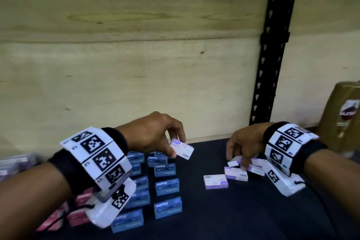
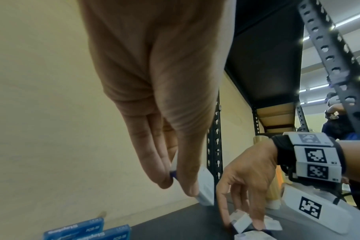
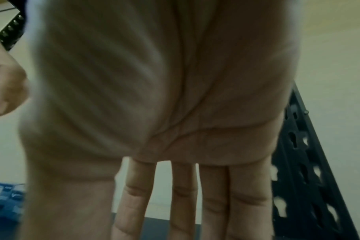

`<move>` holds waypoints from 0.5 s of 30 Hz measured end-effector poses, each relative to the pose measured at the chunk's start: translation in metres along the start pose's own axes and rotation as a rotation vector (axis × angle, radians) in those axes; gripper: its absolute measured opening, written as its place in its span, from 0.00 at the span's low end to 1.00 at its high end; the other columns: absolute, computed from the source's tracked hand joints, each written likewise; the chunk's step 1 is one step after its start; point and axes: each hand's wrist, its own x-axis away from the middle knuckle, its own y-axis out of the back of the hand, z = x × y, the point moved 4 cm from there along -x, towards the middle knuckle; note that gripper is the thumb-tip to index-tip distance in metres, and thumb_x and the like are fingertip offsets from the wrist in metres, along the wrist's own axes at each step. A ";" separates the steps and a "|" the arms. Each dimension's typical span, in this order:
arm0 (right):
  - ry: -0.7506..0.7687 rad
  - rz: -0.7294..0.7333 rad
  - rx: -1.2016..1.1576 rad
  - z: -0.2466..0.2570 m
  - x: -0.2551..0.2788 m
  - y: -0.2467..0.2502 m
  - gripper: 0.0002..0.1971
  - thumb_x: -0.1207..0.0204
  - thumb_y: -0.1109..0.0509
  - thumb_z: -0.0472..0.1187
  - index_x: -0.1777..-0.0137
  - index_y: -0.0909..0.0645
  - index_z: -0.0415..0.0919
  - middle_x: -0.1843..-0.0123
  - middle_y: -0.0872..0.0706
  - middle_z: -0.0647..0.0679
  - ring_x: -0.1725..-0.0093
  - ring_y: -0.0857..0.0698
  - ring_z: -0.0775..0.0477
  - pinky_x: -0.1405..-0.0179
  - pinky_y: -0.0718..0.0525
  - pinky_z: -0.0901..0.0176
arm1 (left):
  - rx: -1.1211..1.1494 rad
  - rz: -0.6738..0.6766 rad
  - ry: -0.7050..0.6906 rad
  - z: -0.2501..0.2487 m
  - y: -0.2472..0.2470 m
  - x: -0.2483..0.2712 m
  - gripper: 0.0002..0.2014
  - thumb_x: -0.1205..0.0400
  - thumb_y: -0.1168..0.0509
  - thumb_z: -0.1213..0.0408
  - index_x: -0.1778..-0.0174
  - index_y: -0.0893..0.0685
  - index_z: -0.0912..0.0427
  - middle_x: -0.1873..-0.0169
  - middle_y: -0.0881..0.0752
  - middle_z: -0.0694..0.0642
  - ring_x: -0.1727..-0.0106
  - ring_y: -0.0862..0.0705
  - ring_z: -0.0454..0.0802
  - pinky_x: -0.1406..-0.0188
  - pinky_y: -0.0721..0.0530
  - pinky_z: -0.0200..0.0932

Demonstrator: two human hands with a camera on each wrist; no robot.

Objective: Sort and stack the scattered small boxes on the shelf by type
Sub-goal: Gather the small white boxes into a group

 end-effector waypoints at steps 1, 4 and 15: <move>0.005 -0.005 0.000 -0.002 -0.003 0.001 0.21 0.30 0.18 0.40 0.37 0.15 0.52 0.44 0.10 0.52 0.48 0.13 0.50 0.45 0.14 0.58 | 0.000 0.012 0.003 0.001 -0.002 -0.008 0.16 0.30 0.19 0.62 0.52 0.14 0.42 0.56 0.12 0.39 0.64 0.13 0.40 0.67 0.17 0.38; 0.028 -0.035 -0.005 -0.002 -0.013 0.005 0.14 0.26 0.21 0.43 0.40 0.13 0.49 0.48 0.09 0.46 0.59 0.15 0.52 0.54 0.16 0.63 | -0.028 0.024 0.006 0.004 -0.004 -0.028 0.16 0.31 0.19 0.62 0.53 0.15 0.42 0.58 0.13 0.39 0.64 0.14 0.39 0.64 0.19 0.35; 0.040 -0.241 -0.015 -0.024 -0.059 0.034 0.10 0.25 0.24 0.51 0.49 0.13 0.47 0.52 0.11 0.52 0.50 0.13 0.47 0.41 0.15 0.49 | -0.137 0.142 0.061 0.020 -0.029 -0.107 0.15 0.24 0.25 0.61 0.47 0.22 0.47 0.56 0.16 0.43 0.63 0.21 0.37 0.64 0.25 0.35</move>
